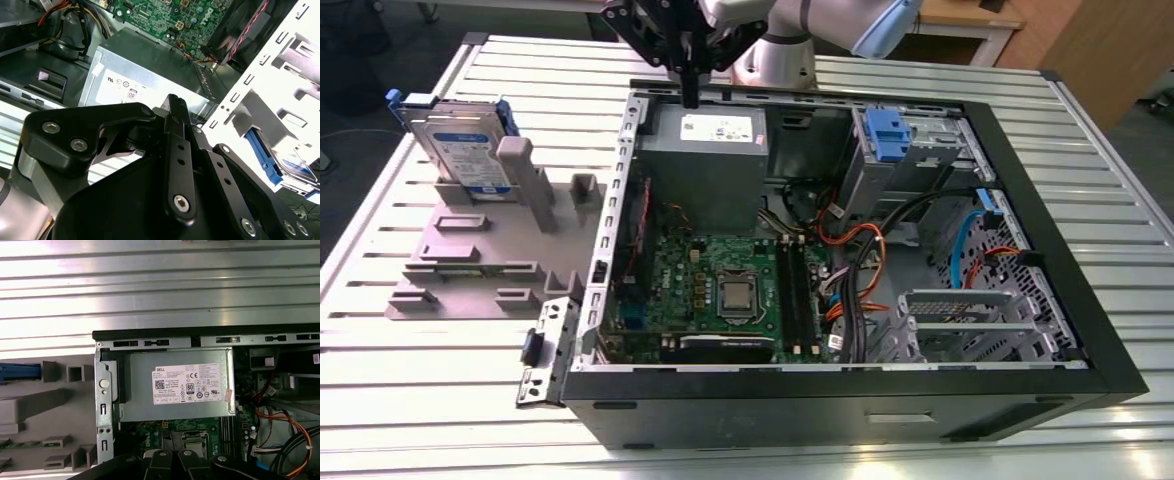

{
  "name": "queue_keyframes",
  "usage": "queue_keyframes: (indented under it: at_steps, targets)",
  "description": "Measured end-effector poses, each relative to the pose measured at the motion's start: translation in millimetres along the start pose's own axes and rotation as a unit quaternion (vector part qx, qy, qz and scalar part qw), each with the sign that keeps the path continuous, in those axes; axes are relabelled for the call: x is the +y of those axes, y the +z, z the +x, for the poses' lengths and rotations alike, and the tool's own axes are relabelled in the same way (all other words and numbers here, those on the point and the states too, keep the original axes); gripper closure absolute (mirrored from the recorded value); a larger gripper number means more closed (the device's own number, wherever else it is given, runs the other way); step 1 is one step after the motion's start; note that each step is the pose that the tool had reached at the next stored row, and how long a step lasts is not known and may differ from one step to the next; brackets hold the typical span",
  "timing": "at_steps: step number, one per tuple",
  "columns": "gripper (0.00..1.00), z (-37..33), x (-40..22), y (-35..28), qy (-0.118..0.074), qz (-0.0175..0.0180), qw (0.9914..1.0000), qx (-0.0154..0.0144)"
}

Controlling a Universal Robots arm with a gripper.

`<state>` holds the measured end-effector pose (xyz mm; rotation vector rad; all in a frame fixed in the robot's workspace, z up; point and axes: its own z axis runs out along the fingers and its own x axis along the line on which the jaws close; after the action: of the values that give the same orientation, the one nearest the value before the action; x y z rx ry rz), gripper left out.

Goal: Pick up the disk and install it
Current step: 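Reach for the disk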

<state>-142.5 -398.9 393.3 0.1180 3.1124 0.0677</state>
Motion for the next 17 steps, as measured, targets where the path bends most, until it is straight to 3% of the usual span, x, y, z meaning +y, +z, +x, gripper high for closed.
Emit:
queue_keyframes:
  at_steps: [17]
  targets:
    - [0.89, 4.9, -0.4, 0.3, 0.0, 0.0, 1.0, 0.0]
